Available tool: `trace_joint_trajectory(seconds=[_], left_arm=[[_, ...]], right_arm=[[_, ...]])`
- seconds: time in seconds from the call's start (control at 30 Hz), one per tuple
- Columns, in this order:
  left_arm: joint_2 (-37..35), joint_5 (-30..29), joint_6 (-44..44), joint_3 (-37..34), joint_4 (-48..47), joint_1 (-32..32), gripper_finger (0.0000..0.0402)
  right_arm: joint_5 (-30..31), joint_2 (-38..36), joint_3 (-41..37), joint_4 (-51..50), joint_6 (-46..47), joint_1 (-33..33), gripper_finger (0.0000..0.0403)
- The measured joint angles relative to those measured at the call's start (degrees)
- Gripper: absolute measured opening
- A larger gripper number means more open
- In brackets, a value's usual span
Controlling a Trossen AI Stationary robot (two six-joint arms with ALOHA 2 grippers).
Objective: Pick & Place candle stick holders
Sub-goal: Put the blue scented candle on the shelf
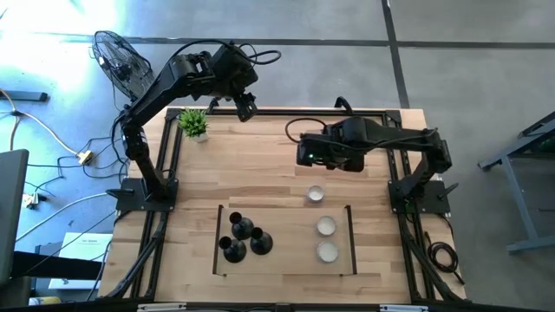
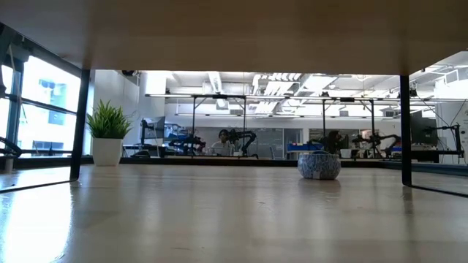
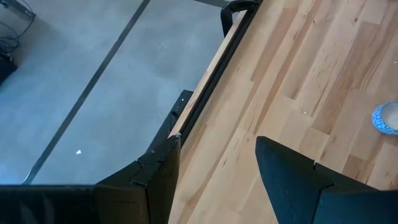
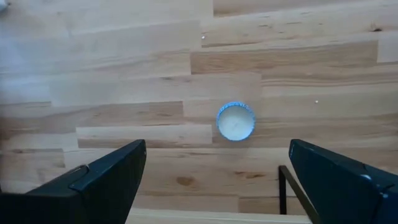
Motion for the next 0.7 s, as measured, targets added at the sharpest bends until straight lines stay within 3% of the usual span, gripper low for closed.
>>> trace_joint_trajectory(seconds=[0.7], left_arm=[[-0.01, 0.4, 0.0, 0.0, 0.0, 0.0, 0.0205]], right_arm=[[-1.65, 0.06, 0.0, 3.07, -5.72, -0.13, 0.04]])
